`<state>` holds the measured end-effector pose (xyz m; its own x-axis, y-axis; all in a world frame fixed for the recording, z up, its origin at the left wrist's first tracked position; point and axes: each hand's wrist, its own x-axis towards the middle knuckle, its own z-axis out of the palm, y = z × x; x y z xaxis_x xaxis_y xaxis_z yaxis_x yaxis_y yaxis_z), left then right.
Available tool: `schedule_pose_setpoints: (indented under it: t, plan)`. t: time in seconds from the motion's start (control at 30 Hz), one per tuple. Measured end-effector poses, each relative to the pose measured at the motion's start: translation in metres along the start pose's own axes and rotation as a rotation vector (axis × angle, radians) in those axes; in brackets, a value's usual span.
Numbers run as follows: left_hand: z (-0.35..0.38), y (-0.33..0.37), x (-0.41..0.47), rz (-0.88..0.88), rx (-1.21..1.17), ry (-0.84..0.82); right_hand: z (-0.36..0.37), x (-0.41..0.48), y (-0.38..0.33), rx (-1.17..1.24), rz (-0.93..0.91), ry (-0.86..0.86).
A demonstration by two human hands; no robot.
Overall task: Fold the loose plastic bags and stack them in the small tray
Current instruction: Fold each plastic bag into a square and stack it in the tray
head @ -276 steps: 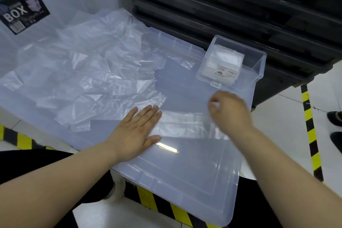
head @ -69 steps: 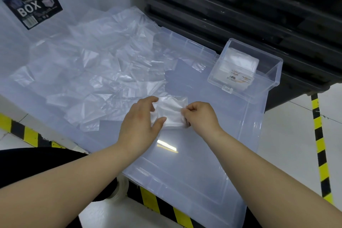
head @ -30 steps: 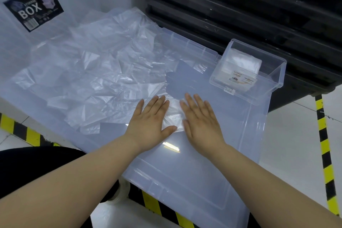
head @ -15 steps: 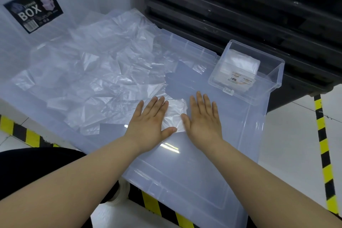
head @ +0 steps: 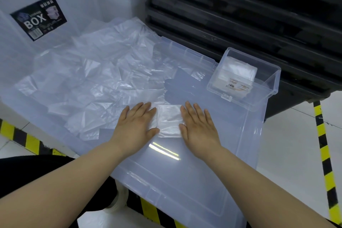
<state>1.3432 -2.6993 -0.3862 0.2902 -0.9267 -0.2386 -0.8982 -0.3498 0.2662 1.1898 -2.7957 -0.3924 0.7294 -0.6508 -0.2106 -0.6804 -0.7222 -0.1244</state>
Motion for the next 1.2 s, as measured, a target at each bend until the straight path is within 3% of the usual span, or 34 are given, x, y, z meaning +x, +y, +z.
schedule_pose_setpoints:
  t: [0.23,0.4,0.57,0.83,0.93,1.03,1.1,1.2]
  plan:
    - [-0.011,0.017,0.001,0.022,-0.184,0.266,-0.003,-0.007,-0.004,0.01,-0.009,-0.029]
    - [-0.014,0.039,0.017,-0.014,-0.05,0.061,0.007,-0.019,-0.004,-0.093,-0.001,0.098]
    - [-0.015,0.043,0.028,-0.099,-0.028,-0.041,0.015,-0.025,0.002,-0.093,-0.018,0.217]
    - [-0.026,0.041,0.024,-0.188,-0.059,-0.164,0.011,-0.024,0.005,-0.172,-0.016,0.118]
    - [-0.03,0.039,0.023,-0.166,-0.073,-0.129,0.001,-0.026,0.003,-0.057,-0.002,0.072]
    - [-0.036,0.036,0.021,-0.123,-0.25,-0.046,-0.005,-0.024,0.008,0.068,-0.038,0.046]
    - [-0.043,0.036,0.019,-0.117,-0.487,-0.017,-0.011,-0.023,0.011,0.298,0.041,-0.008]
    - [-0.053,0.038,0.015,-0.14,-0.891,0.017,-0.025,-0.02,0.012,0.816,0.172,0.147]
